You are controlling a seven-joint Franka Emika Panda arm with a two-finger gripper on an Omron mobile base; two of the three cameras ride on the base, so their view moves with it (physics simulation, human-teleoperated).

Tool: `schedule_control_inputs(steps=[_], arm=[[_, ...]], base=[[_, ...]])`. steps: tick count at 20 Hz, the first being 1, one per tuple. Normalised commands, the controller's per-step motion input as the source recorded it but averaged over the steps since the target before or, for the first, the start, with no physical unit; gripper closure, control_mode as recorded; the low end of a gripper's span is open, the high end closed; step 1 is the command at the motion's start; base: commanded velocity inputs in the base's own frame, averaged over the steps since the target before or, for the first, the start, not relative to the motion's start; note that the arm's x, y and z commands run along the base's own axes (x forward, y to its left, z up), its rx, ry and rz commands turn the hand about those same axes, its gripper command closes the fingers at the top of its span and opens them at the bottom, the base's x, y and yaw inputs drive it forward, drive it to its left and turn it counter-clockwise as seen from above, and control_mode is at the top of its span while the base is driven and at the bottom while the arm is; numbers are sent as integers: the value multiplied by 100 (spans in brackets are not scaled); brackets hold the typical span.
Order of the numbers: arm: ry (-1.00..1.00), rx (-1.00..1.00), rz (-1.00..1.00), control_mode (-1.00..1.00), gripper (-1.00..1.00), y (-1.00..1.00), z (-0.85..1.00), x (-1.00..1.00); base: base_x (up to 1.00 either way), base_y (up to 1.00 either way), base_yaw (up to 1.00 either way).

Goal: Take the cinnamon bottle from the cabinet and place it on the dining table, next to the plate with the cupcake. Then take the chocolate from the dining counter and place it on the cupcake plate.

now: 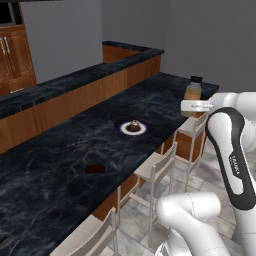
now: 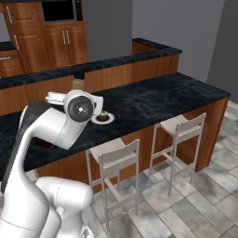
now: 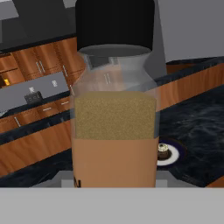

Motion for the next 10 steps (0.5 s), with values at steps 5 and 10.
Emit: schedule_control_inputs(steps=[5,10], arm=[[0,0,0,100,100,0,0,0],[0,0,0,100,100,0,0,0]], base=[[29,-51,31],[26,-54,28]])
